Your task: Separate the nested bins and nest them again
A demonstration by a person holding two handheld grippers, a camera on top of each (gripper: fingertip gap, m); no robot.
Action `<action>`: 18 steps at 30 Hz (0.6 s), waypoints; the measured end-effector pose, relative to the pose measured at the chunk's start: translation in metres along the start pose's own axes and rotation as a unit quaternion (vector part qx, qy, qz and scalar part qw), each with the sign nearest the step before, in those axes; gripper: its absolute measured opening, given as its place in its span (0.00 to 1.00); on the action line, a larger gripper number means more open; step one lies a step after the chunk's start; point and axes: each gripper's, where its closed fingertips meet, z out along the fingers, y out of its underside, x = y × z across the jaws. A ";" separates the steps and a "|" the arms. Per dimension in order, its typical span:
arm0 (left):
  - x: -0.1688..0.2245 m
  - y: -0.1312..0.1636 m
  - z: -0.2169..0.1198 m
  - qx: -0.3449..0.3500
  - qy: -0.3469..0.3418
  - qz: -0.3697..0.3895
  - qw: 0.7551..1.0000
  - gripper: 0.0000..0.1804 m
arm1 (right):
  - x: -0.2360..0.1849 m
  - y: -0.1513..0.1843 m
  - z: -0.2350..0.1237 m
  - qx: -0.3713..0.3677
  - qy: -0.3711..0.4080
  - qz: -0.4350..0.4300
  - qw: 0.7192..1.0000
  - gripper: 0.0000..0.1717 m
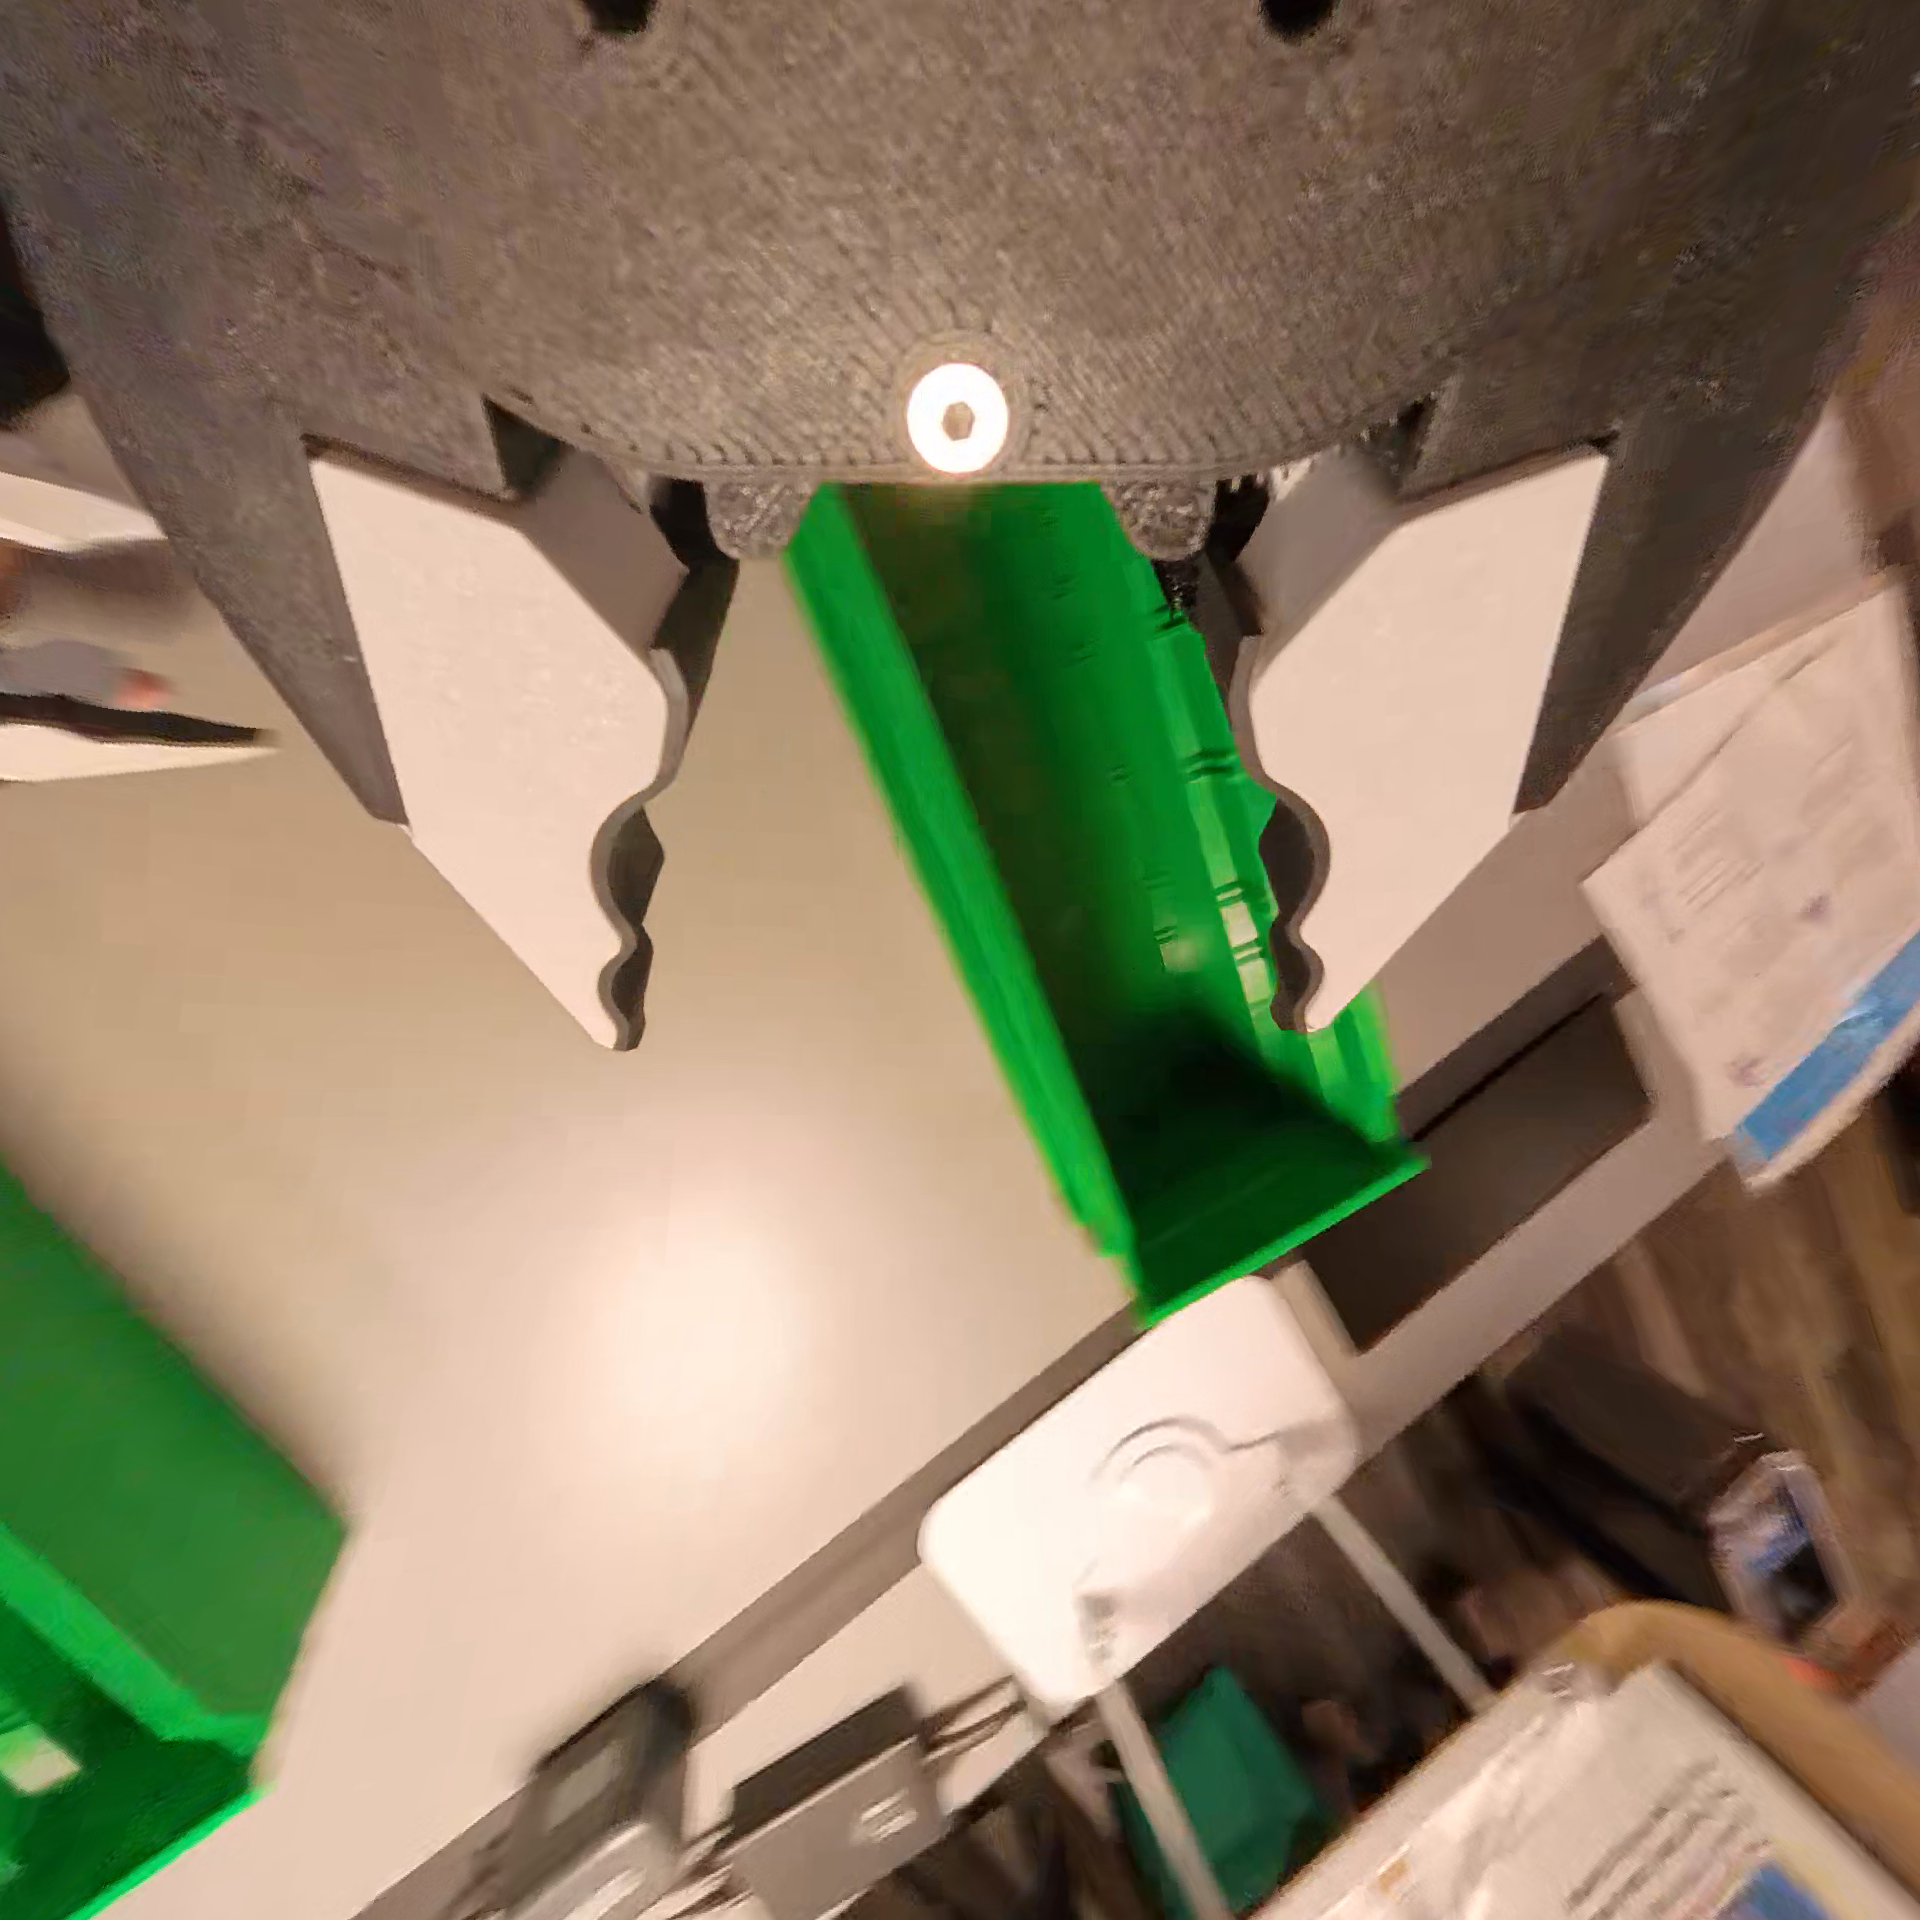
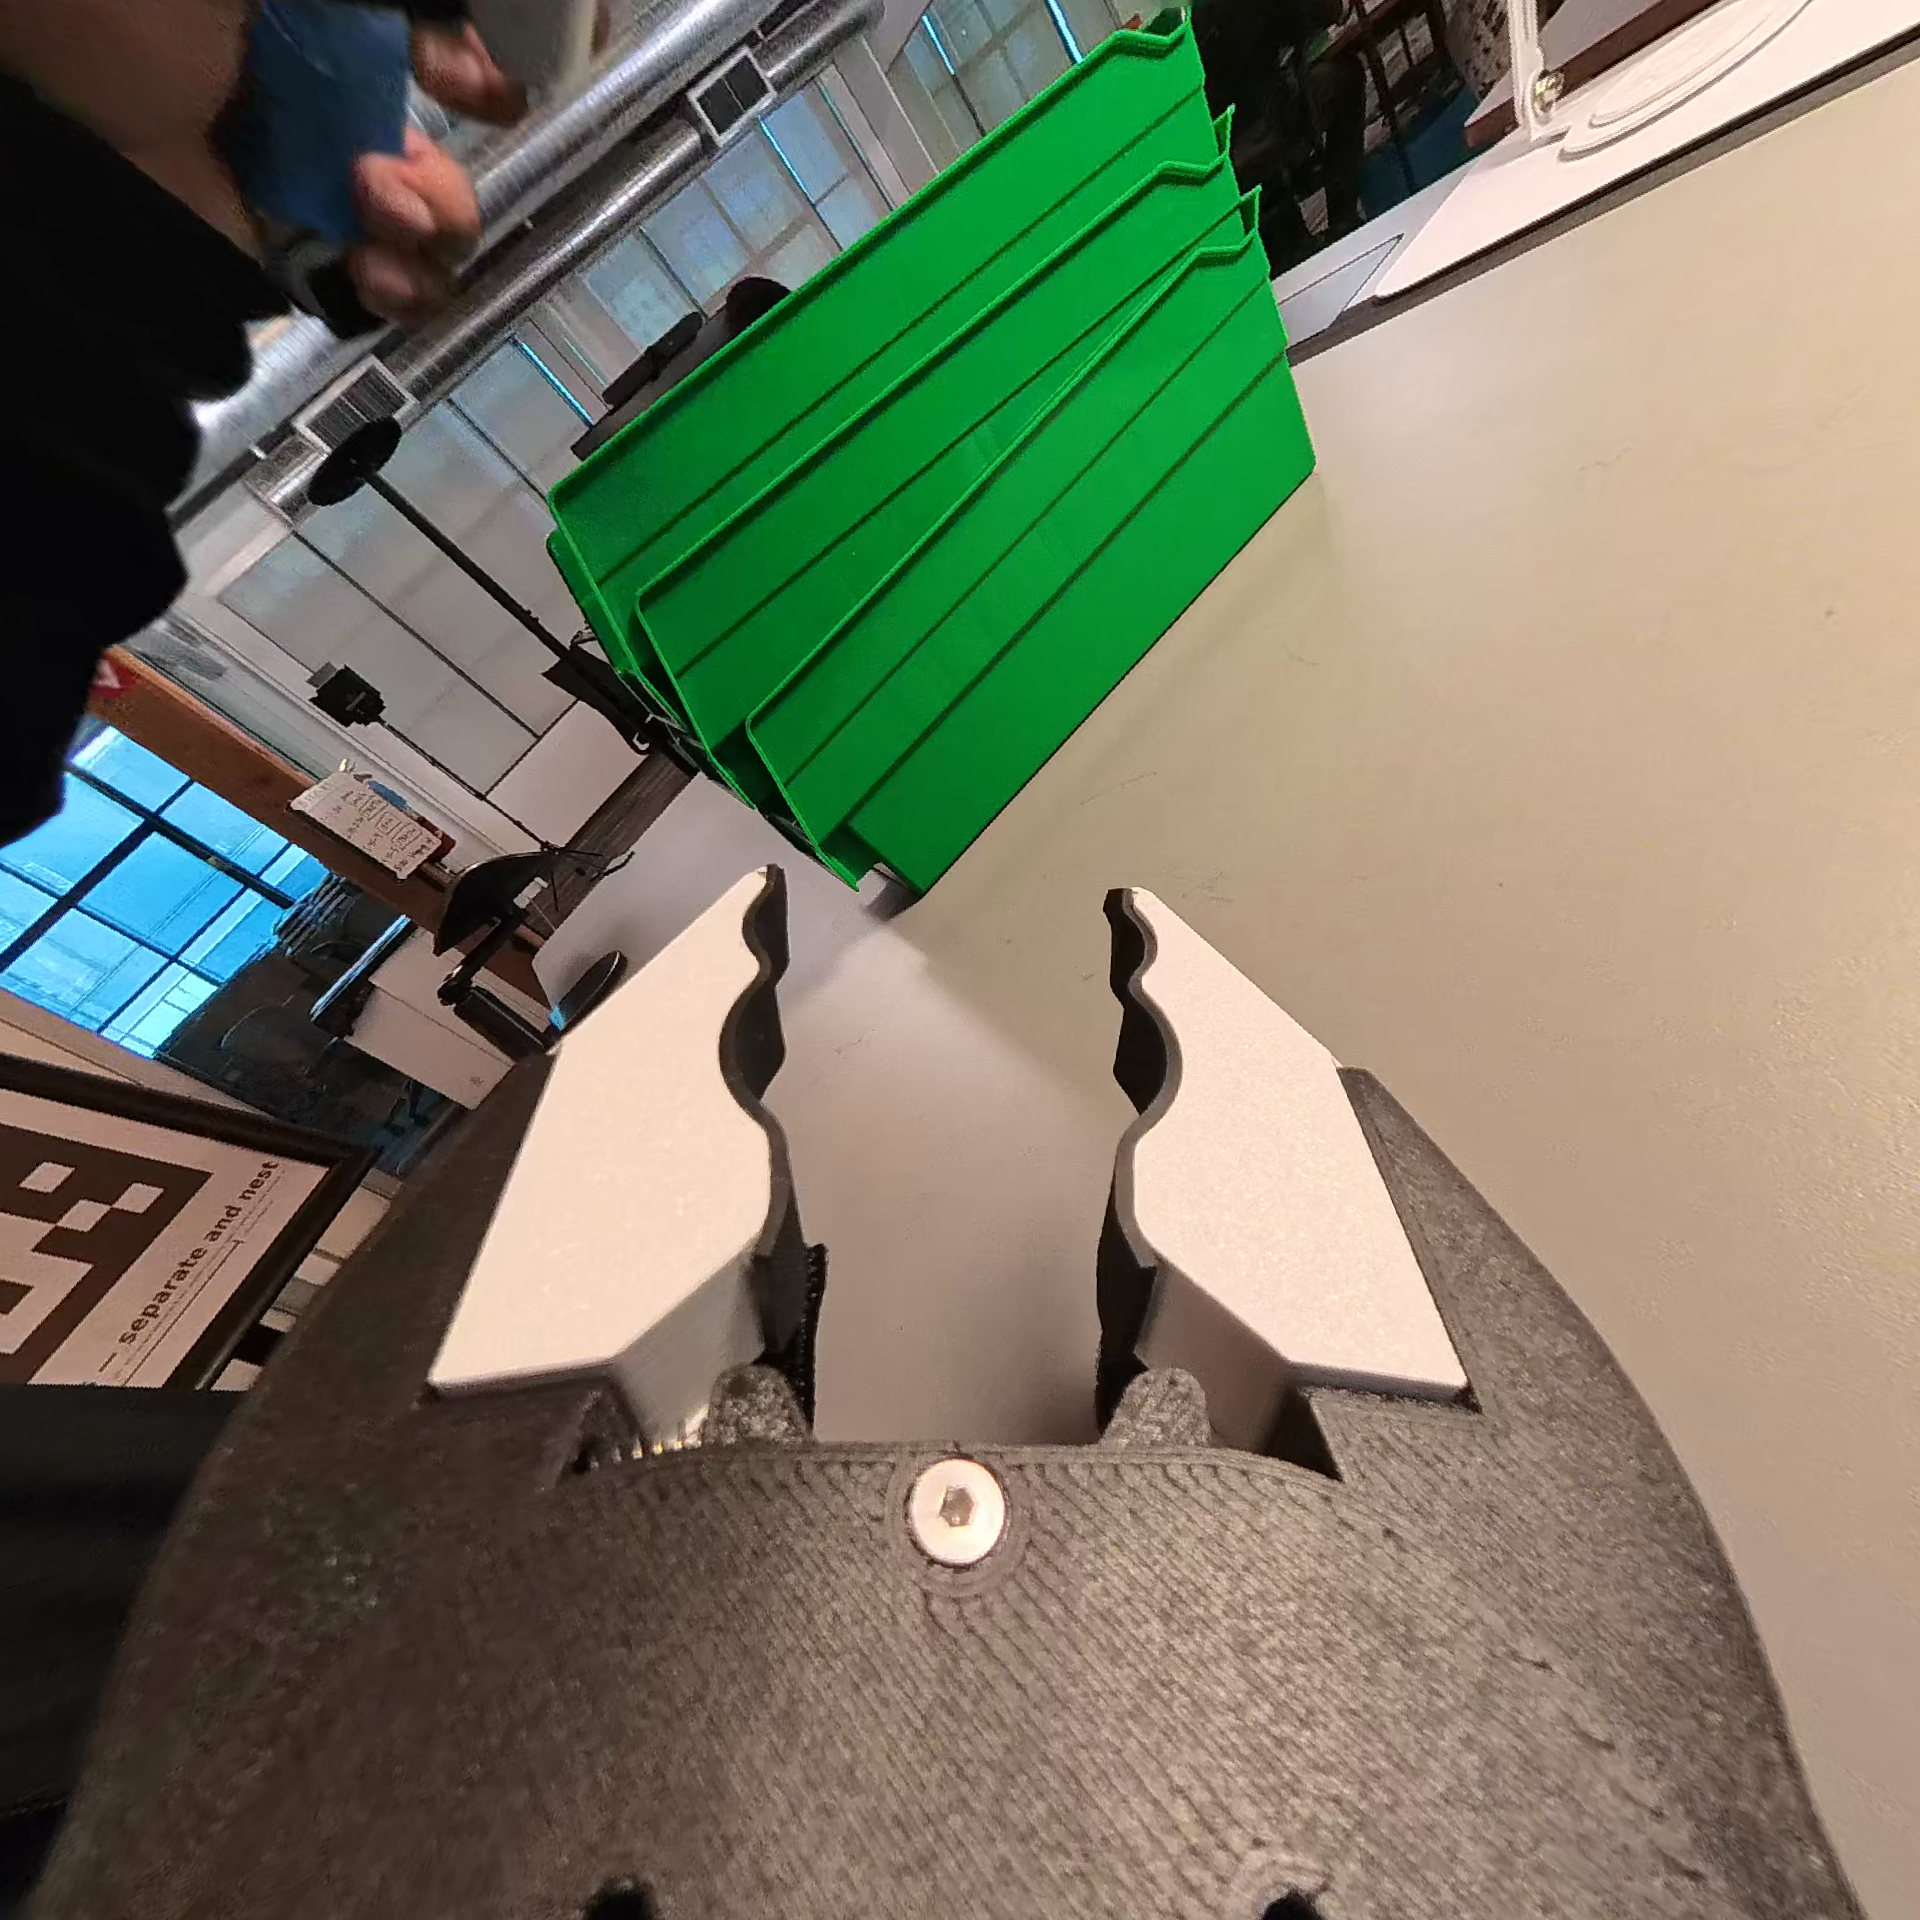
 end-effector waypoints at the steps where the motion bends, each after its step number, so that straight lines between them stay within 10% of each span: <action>1: 0.024 -0.008 0.001 0.005 0.034 -0.005 0.999 0.66 | 0.000 0.000 0.000 -0.001 0.000 0.000 1.000 0.37; 10: 0.229 -0.072 0.058 0.010 0.242 -0.015 0.970 0.65 | -0.002 0.002 0.001 -0.006 -0.001 -0.010 1.000 0.37; 18: 0.310 -0.079 0.151 -0.063 0.247 -0.031 0.966 0.67 | -0.006 0.004 -0.001 -0.008 -0.011 -0.016 1.000 0.37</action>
